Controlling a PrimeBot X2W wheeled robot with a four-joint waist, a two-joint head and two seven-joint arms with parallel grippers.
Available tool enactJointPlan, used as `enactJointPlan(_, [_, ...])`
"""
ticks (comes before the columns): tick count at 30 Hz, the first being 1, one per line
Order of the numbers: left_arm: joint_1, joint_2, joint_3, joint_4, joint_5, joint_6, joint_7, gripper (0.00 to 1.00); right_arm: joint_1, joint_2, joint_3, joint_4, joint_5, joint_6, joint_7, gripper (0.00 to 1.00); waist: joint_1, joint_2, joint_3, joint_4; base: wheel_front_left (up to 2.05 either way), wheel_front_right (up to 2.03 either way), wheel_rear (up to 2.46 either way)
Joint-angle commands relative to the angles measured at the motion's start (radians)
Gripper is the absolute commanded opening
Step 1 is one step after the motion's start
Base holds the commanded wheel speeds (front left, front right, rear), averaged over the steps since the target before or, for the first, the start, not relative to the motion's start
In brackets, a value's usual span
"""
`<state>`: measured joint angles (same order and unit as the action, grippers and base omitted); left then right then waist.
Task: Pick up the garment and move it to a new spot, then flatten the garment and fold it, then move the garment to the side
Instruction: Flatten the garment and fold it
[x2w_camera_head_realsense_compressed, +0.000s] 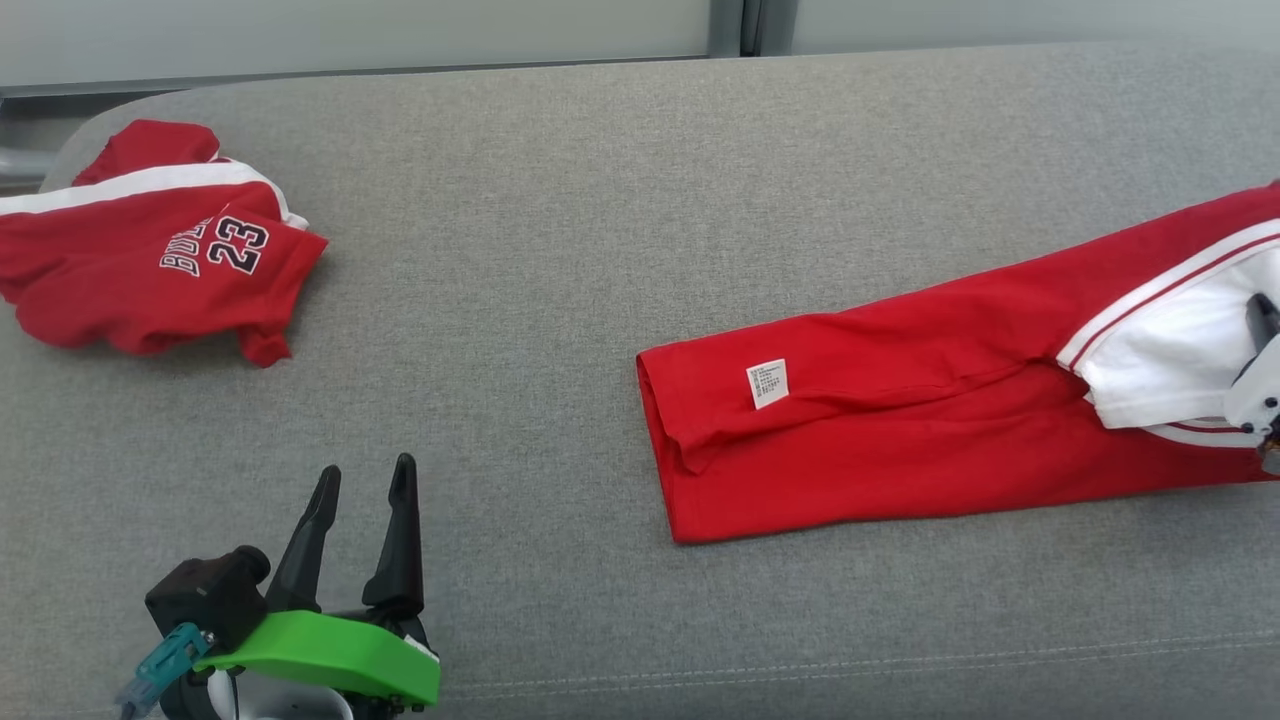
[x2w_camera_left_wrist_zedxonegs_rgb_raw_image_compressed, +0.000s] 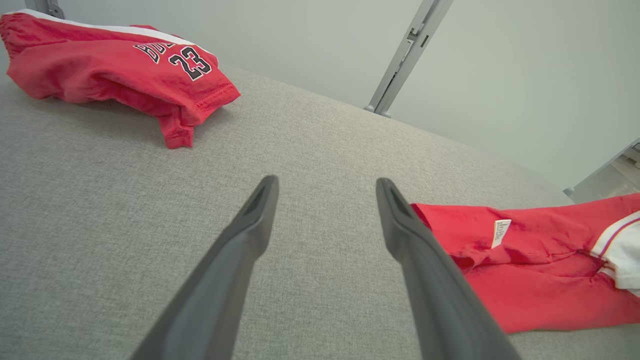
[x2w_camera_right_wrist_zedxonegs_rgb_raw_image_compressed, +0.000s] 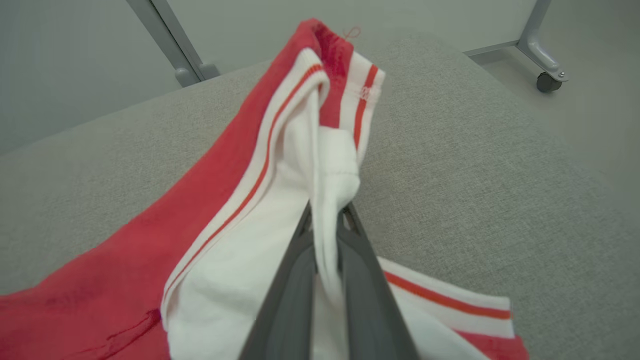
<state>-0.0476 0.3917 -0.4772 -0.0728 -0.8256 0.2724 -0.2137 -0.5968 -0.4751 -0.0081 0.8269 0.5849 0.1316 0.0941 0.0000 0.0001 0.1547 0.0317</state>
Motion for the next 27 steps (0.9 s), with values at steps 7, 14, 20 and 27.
enactJointPlan(7, [0.009, -0.004, 0.002, 0.01, -0.01, -0.004, -0.009, 1.0, 0.047, 0.031, 0.08, -0.122, 0.021, -0.002, 0.051, 0.0, 0.0, -0.0001, -0.025, -0.034, 0.0, 0.0, 0.0])
enactJointPlan(14, [0.022, -0.011, -0.005, 0.02, -0.014, -0.008, -0.012, 1.0, 0.116, 0.043, 0.17, -0.302, 0.055, -0.002, 0.113, 0.0, 0.0, -0.0001, -0.06, -0.056, 0.0, 0.0, 0.0])
enactJointPlan(20, [0.032, -0.017, -0.016, 0.027, -0.02, -0.015, -0.014, 1.0, 0.17, 0.068, 0.236, -0.489, 0.066, -0.001, 0.178, 0.0, 0.0, -0.0001, -0.086, -0.056, 0.0, 0.0, 0.0])
enactJointPlan(27, [0.036, -0.024, -0.025, 0.034, -0.023, -0.025, -0.015, 1.0, 0.205, 0.128, 0.281, -0.618, 0.038, -0.001, 0.251, 0.0, 0.0, -0.0001, -0.1, -0.021, 0.0, 0.0, 0.0])
